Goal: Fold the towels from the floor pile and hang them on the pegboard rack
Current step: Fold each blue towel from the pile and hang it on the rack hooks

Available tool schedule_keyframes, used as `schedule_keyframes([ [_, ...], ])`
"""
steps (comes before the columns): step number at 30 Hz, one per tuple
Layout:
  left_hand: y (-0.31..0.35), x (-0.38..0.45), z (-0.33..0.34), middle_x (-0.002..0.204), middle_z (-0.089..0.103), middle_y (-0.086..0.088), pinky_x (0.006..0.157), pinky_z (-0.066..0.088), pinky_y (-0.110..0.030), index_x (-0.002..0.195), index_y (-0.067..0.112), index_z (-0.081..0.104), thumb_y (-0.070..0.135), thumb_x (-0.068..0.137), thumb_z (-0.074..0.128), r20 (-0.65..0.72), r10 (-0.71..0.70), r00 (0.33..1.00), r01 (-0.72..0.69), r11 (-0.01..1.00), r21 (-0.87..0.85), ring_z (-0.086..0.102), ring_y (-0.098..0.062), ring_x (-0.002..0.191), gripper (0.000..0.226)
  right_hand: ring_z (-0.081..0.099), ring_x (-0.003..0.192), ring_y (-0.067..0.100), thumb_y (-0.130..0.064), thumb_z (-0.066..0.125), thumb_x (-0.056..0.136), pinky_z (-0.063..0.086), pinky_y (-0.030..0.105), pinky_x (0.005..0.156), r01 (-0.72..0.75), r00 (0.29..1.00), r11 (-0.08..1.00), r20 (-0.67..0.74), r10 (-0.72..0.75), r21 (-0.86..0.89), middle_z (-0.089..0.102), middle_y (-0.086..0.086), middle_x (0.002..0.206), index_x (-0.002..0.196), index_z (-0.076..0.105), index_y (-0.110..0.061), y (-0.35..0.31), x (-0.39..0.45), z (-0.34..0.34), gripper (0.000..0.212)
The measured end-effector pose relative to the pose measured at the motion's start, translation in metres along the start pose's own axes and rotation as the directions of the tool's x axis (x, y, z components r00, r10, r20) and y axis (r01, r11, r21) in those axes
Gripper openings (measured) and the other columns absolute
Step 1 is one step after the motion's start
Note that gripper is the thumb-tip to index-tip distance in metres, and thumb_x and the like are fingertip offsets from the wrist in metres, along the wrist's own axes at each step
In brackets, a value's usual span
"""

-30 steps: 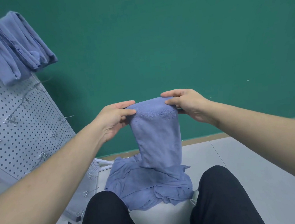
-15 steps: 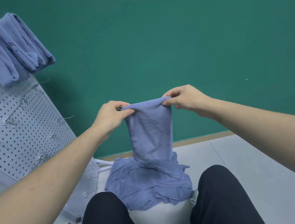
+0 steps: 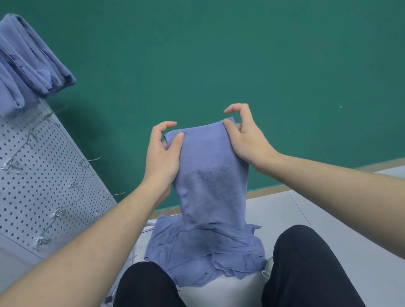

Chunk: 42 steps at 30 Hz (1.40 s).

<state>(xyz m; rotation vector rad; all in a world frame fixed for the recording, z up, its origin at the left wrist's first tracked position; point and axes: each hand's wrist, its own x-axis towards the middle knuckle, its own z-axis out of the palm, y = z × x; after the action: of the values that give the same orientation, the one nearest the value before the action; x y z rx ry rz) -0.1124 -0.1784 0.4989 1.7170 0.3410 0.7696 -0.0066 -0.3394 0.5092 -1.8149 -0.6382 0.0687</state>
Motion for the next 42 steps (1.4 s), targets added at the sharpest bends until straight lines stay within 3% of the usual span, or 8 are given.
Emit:
schedule_keyframes([
  [4, -0.003, -0.007, 0.005, 0.097, 0.073, 0.018, 0.079, 0.053, -0.020, 0.099, 0.034, 0.073, 0.019, 0.098, 0.062, -0.036, -0.106, 0.994, 0.102, 0.990, -0.098, 0.067, 0.000, 0.087, 0.018, 0.059, 0.070, 0.004, -0.046, 0.067, 0.090, 0.048, 0.027, 0.069, -0.116, 0.993, 0.991, 0.030, 0.114, 0.073, 0.062, -0.013, 0.082, 0.105, 0.058, -0.036, -0.003, -0.004, 0.003, 0.021],
  [8, -0.005, -0.010, 0.005, 0.098, 0.072, 0.009, 0.068, 0.054, -0.023, 0.101, 0.028, 0.072, 0.020, 0.097, 0.063, -0.065, -0.266, 0.962, 0.250, 0.949, -0.192, 0.065, -0.006, 0.074, 0.013, 0.072, 0.089, 0.018, -0.025, 0.081, 0.083, 0.060, 0.032, 0.071, -0.440, 0.896, 0.832, 0.233, 0.379, 0.337, 0.069, 0.007, 0.112, 0.132, 0.048, -0.025, -0.004, -0.006, 0.003, 0.059],
  [12, -0.008, -0.009, 0.001, 0.093, 0.070, 0.003, 0.054, 0.050, -0.020, 0.101, 0.026, 0.069, 0.017, 0.092, 0.061, -0.054, -0.383, 0.922, 0.362, 0.904, -0.229, 0.061, -0.007, 0.063, 0.015, 0.074, 0.089, 0.020, -0.004, 0.071, 0.088, 0.061, 0.029, 0.073, -0.568, 0.816, 0.697, 0.411, 0.406, 0.438, 0.075, 0.012, 0.111, 0.117, 0.068, 0.001, -0.001, -0.008, 0.002, 0.030],
  [17, -0.013, -0.012, 0.000, 0.109, 0.073, 0.000, 0.073, 0.056, -0.026, 0.097, 0.030, 0.074, 0.004, 0.092, 0.063, -0.042, -0.302, 0.952, 0.278, 0.918, -0.283, 0.069, -0.012, 0.085, 0.029, 0.070, 0.096, 0.016, -0.022, 0.061, 0.097, 0.056, 0.033, 0.080, -0.354, 0.931, 0.902, 0.186, 0.315, 0.247, 0.075, -0.003, 0.106, 0.109, 0.068, -0.022, 0.009, -0.013, 0.014, 0.014],
  [22, -0.010, -0.016, 0.010, 0.097, 0.077, 0.012, 0.094, 0.054, -0.025, 0.082, 0.024, 0.079, 0.005, 0.092, 0.066, -0.167, -0.280, 0.945, 0.228, 0.934, -0.274, 0.070, -0.007, 0.101, 0.025, 0.061, 0.097, 0.030, -0.036, 0.036, 0.106, 0.049, 0.040, 0.087, -0.119, 0.992, 0.991, 0.021, 0.121, -0.065, 0.064, 0.012, 0.102, 0.111, 0.042, -0.013, 0.003, -0.022, 0.024, 0.024],
  [29, -0.010, -0.022, 0.013, 0.118, 0.056, 0.019, 0.087, 0.039, 0.001, 0.126, 0.031, 0.065, 0.012, 0.095, 0.064, -0.064, -0.038, 0.997, 0.039, 0.999, 0.014, 0.054, 0.022, 0.100, 0.036, 0.066, 0.089, 0.010, -0.048, 0.069, 0.088, 0.054, 0.041, 0.084, -0.094, 0.994, 0.994, -0.059, 0.096, 0.048, 0.064, -0.012, 0.096, 0.106, 0.042, -0.023, 0.004, -0.026, 0.025, 0.041],
  [34, -0.018, -0.031, 0.023, 0.121, 0.045, 0.007, 0.091, 0.031, -0.001, 0.141, 0.020, 0.056, 0.007, 0.093, 0.060, -0.066, 0.157, 0.985, -0.127, 0.935, 0.330, 0.046, 0.003, 0.108, 0.050, 0.062, 0.082, 0.020, -0.038, 0.070, 0.082, 0.053, 0.045, 0.077, -0.087, 0.990, 0.986, -0.119, 0.070, -0.142, 0.062, -0.005, 0.089, 0.093, 0.045, -0.020, 0.008, -0.028, 0.036, 0.033],
  [42, -0.012, -0.040, 0.042, 0.121, 0.043, 0.010, 0.087, 0.036, -0.003, 0.144, 0.023, 0.053, 0.004, 0.096, 0.051, -0.033, 0.199, 0.980, -0.180, 0.937, 0.300, 0.048, 0.012, 0.102, 0.051, 0.063, 0.075, 0.016, -0.034, 0.064, 0.080, 0.056, 0.044, 0.077, -0.114, 0.988, 0.981, -0.088, 0.129, 0.160, 0.068, -0.010, 0.081, 0.090, 0.055, -0.018, -0.004, -0.033, 0.059, 0.021],
])
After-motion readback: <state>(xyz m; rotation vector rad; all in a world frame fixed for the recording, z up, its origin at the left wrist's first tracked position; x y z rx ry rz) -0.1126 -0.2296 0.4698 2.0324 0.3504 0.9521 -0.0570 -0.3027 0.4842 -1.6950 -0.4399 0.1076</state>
